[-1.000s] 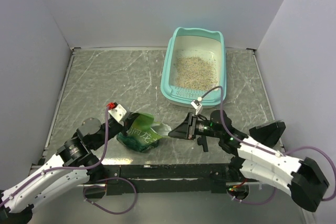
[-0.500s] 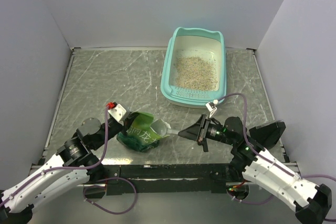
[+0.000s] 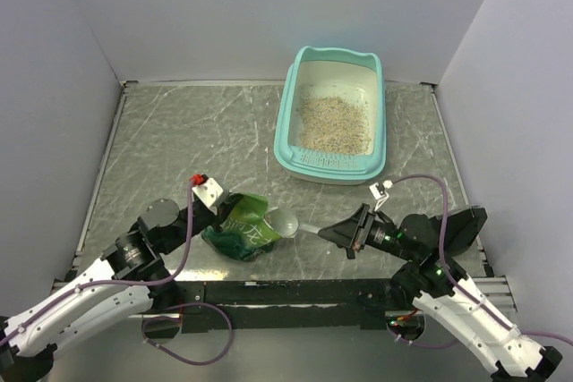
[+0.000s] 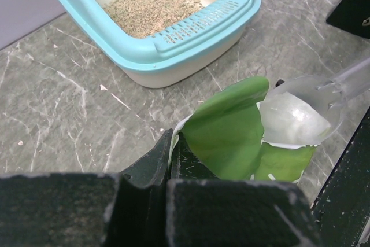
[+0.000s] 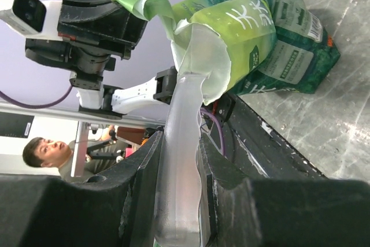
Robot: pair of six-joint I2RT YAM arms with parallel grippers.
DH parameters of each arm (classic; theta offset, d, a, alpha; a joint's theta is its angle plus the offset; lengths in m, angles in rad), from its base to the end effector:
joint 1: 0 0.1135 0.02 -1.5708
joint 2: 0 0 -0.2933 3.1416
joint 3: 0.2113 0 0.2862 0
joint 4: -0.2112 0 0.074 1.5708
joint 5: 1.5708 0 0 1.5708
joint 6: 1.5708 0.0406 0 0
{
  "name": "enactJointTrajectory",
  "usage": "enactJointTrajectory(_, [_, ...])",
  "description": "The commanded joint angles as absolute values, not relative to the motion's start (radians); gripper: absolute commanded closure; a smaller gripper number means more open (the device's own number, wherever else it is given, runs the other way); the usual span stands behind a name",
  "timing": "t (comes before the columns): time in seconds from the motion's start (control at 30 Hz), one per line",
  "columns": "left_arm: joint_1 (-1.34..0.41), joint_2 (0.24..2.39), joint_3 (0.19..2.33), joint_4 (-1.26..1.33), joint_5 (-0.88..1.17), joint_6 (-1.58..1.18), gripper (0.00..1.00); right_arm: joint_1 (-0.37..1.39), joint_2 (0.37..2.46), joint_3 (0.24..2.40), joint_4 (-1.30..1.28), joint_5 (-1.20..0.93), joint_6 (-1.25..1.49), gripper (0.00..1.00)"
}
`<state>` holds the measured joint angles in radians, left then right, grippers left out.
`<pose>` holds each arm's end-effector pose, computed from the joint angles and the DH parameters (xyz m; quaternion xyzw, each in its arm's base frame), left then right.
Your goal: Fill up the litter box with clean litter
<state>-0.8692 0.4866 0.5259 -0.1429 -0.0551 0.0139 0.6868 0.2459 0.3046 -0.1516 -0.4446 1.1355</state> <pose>0.0998 -0.1146 0.3098 0.3006 0.6791 -0.2590 0.6175 0.0829 0.0906 0.2510 0.0156 0.7359 0.6190 0.2738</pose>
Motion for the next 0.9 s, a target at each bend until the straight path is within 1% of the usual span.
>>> enactJointTrajectory(0.0, [-0.882, 0.506, 0.549, -0.121, -0.077, 0.008, 0.99, 0.68, 0.189, 0.249, -0.204, -0.433, 1.18, 1.0])
enactJointTrajectory(0.3, [-0.91, 0.534, 0.546, -0.124, -0.123, 0.008, 0.99, 0.68, 0.034, 0.207, -0.336, -0.422, 1.23, 1.0])
enactJointTrajectory(0.5, [-0.911, 0.535, 0.54, -0.12, -0.152, 0.008, 0.99, 0.678, -0.066, 0.27, -0.521, -0.373, 1.216, 1.0])
enactJointTrajectory(0.87, [-0.92, 0.574, 0.543, -0.12, -0.182, 0.008, 0.99, 0.678, -0.205, 0.313, -0.695, -0.305, 1.239, 1.0])
